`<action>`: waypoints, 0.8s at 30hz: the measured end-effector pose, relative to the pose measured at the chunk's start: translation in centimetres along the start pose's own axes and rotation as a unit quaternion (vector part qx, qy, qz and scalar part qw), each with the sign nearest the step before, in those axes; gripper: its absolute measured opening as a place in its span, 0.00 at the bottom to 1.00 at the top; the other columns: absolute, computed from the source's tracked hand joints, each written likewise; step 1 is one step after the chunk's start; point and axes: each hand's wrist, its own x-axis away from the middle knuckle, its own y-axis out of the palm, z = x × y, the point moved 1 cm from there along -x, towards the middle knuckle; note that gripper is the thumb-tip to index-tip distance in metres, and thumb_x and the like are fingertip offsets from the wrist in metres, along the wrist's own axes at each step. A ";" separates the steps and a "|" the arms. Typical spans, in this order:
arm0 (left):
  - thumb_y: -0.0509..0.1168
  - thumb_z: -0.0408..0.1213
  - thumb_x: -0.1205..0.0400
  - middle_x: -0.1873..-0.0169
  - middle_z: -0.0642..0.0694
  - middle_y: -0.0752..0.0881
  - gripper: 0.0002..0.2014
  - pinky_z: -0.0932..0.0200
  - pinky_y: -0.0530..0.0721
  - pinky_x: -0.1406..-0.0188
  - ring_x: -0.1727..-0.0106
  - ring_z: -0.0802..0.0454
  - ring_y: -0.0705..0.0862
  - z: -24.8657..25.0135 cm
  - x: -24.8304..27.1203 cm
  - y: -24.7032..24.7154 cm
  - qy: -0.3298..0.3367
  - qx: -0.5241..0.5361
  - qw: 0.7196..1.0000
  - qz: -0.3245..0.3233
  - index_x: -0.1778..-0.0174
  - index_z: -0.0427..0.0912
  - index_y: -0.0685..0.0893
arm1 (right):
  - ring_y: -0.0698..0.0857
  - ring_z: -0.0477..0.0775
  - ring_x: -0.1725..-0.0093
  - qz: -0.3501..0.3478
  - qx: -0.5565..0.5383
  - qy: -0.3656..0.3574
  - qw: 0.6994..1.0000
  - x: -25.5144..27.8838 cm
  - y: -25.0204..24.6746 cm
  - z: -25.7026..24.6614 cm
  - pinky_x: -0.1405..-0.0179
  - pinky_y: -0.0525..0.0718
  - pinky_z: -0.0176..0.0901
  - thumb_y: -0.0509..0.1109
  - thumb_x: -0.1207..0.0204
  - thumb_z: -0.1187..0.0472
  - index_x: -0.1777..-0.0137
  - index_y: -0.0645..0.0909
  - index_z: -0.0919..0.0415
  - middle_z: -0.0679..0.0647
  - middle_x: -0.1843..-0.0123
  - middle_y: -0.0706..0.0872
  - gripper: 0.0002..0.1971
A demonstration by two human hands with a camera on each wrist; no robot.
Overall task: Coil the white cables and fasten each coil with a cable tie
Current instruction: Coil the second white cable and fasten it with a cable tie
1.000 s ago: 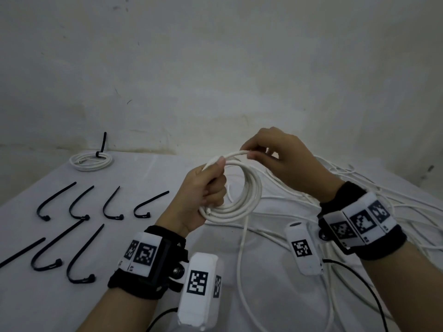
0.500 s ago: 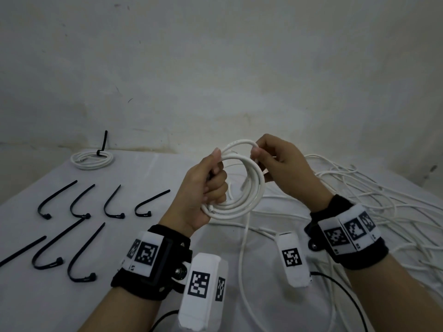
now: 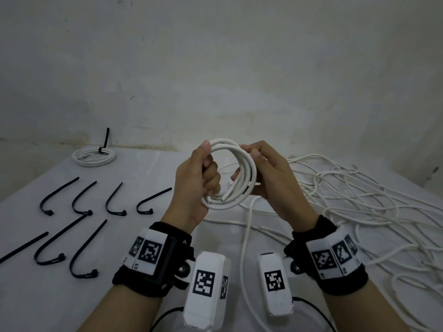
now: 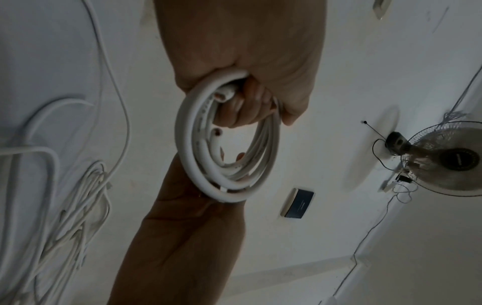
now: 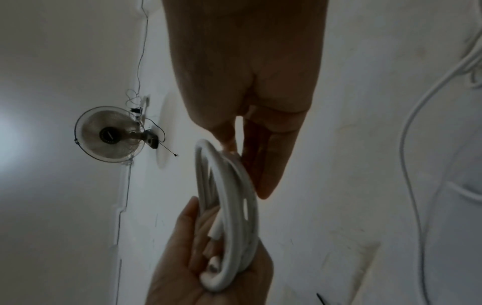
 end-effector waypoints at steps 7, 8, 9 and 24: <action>0.56 0.48 0.15 0.82 0.52 0.66 0.20 0.65 0.69 0.80 0.81 0.57 0.66 0.1 -0.5 -0.5 0.001 -0.057 0.998 -0.011 0.72 0.44 0.67 | 0.81 0.44 0.67 0.134 0.211 -0.155 0.956 -1.0 1.2 0.2 0.70 0.77 0.30 0.74 0.26 0.56 0.52 0.81 0.63 0.49 0.62 0.83 0.11; 0.56 0.49 0.15 0.80 0.51 0.69 0.20 0.64 0.73 0.78 0.79 0.57 0.70 0.2 -0.6 -0.7 0.015 -0.110 0.994 -0.008 0.71 0.43 0.71 | 0.80 0.43 0.67 0.158 0.204 -0.161 0.953 -1.1 1.2 0.3 0.71 0.75 0.28 0.73 0.25 0.56 0.54 0.81 0.63 0.48 0.64 0.83 0.10; 0.57 0.48 0.15 0.77 0.50 0.72 0.18 0.62 0.76 0.76 0.78 0.56 0.73 0.3 -0.7 -0.9 0.043 -0.168 0.985 -0.005 0.67 0.42 0.76 | 0.80 0.43 0.67 0.171 0.200 -0.164 0.951 -1.2 1.3 0.5 0.71 0.74 0.28 0.73 0.24 0.56 0.55 0.81 0.63 0.47 0.65 0.82 0.09; 0.61 0.41 0.16 0.71 0.47 0.81 0.07 0.61 0.81 0.79 0.80 0.51 0.85 1.3 -0.3 -1.7 0.231 -0.395 0.889 -0.029 0.50 0.42 0.82 | 0.82 0.56 0.77 0.085 -0.025 -0.086 0.992 -1.3 1.3 2.1 0.73 0.86 0.52 0.68 0.24 0.55 0.51 0.79 0.72 0.56 0.73 0.78 0.16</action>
